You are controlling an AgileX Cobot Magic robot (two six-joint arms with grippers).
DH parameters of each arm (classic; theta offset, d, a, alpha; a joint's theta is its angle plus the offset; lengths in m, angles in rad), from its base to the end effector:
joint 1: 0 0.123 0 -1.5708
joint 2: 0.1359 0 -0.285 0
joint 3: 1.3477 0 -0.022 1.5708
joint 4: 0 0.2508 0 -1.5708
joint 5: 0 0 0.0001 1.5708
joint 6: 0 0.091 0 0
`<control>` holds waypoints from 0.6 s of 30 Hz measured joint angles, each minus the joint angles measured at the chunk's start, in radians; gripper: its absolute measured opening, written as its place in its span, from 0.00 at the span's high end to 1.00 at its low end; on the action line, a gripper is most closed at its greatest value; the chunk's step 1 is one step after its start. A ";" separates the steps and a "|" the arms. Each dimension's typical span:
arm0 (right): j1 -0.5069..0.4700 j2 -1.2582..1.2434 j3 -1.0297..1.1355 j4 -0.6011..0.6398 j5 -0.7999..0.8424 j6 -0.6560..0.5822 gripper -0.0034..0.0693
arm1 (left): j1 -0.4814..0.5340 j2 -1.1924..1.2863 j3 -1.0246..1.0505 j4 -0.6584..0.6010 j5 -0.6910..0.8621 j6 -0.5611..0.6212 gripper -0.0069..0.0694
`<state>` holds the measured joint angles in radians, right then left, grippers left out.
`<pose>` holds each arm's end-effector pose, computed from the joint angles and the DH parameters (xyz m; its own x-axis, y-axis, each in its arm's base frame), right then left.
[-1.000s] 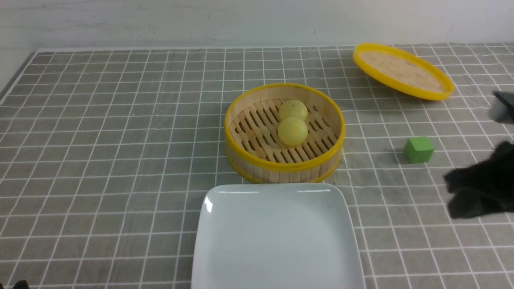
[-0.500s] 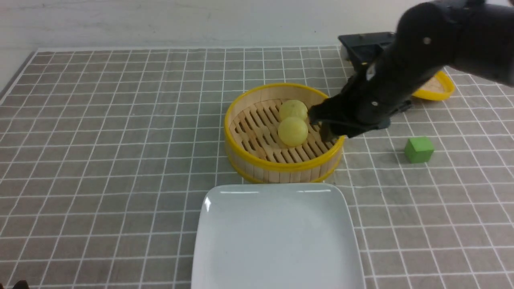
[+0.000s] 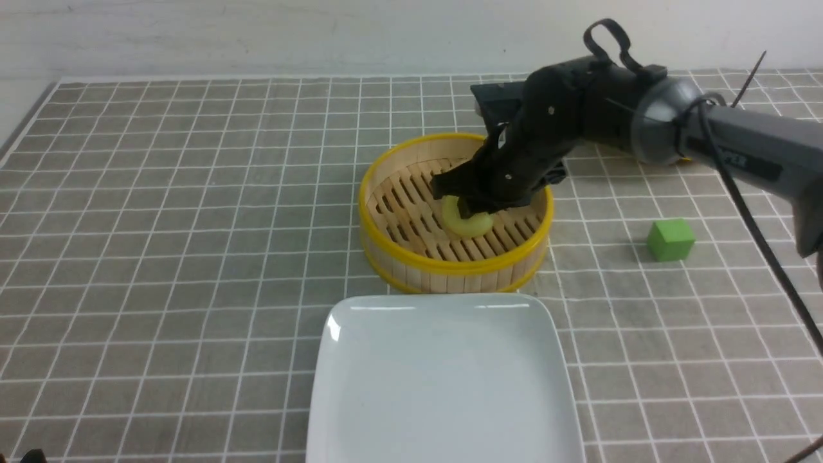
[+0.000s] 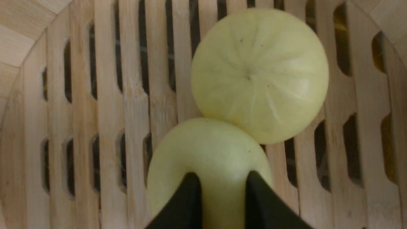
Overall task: Put the steamed buns into the plate on the grey tablecloth.
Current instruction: 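Reach toward a bun in the bamboo steamer with the right gripper, then move the steamed bun from the bamboo steamer onto the white plate with the right gripper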
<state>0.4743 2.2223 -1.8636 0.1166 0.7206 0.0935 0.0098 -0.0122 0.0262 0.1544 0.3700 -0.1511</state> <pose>0.4409 0.2342 0.2022 -0.8198 -0.2188 -0.5292 -0.3509 0.9223 0.1622 0.0526 0.0056 0.1721 -0.2882 -0.0098 -0.9575 -0.0650 0.9978 0.0093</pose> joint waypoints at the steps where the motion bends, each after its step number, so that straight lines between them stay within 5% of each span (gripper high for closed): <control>1: 0.000 -0.008 0.000 -0.001 0.009 -0.003 0.84 | 0.000 0.000 0.000 0.000 0.000 0.000 0.59; 3: 0.000 -0.036 0.000 -0.002 0.052 -0.015 0.92 | 0.000 0.000 0.000 0.000 0.000 0.000 0.59; 12: 0.000 -0.383 0.002 -0.002 0.477 -0.118 0.93 | 0.000 0.000 0.000 0.000 0.000 0.000 0.59; 18: 0.014 -0.569 0.158 0.099 0.515 -0.125 0.92 | 0.000 0.000 0.000 0.000 0.000 0.000 0.59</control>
<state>0.4885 1.6530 -1.7054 0.2160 1.2360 -0.0315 0.0098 -0.0122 0.0262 0.1544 0.3700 -0.1511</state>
